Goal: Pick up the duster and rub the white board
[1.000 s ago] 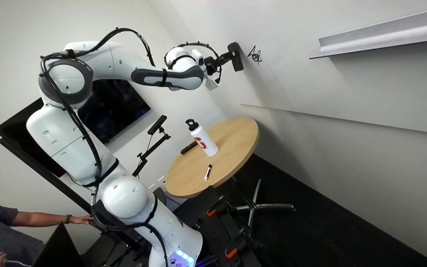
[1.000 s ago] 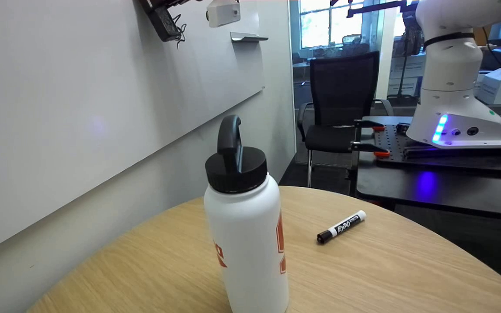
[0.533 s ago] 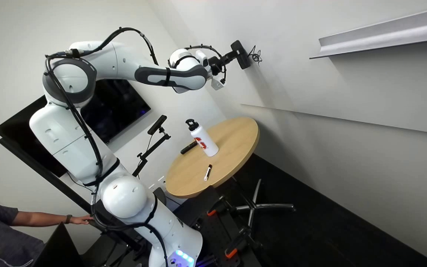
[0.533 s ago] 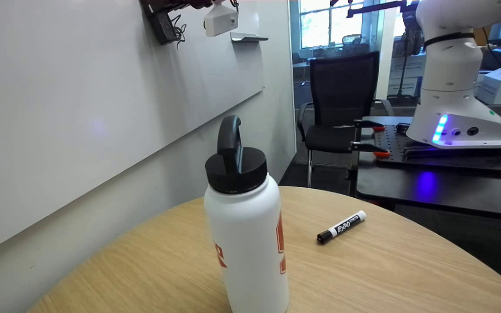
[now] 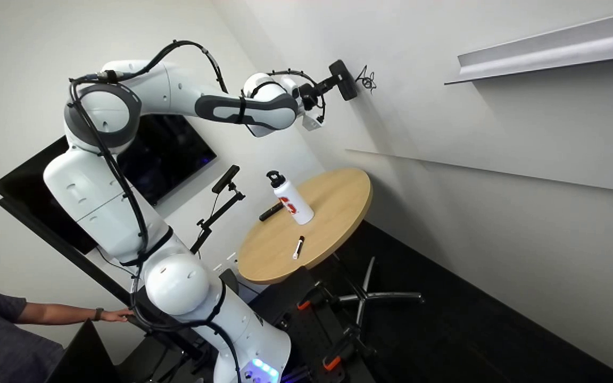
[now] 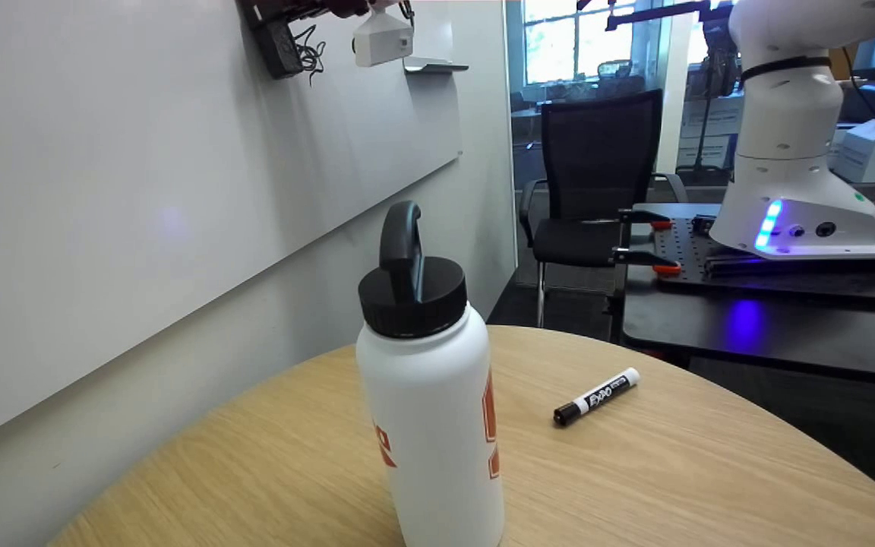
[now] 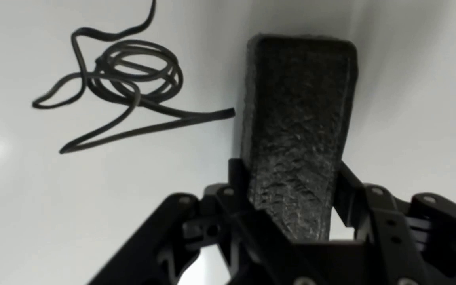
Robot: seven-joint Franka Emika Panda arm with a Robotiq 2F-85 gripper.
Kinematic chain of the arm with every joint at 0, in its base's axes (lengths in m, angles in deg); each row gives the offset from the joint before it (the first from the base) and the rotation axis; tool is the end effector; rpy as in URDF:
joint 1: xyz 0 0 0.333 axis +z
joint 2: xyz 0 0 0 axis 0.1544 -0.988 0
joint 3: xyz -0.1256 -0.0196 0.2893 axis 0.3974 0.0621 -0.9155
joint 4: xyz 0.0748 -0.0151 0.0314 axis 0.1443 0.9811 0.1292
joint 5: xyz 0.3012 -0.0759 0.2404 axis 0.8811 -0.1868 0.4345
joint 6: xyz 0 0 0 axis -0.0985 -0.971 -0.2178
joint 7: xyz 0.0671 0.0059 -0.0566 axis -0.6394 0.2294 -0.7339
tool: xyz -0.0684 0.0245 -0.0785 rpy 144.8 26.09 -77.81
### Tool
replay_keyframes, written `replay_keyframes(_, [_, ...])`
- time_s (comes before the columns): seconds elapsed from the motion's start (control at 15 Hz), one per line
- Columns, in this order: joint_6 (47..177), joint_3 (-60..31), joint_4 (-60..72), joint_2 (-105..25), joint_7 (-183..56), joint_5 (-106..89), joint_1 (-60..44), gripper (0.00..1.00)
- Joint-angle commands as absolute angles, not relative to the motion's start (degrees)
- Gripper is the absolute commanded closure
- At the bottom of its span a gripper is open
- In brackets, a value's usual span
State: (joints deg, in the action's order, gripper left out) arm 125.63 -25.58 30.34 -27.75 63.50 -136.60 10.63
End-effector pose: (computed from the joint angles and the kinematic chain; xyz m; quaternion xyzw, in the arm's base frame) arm 0.5212 0.2723 0.4352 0.7530 0.0611 0.6547 0.0244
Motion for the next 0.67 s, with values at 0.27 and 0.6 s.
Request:
replay_keyframes(0.27, [113.34,-29.17,33.06,-29.53,80.30,-148.86,5.50,0.70])
replay_keyframes(0.6, [112.09,-28.37,34.81,-29.36,81.83,-148.47,3.24,0.70])
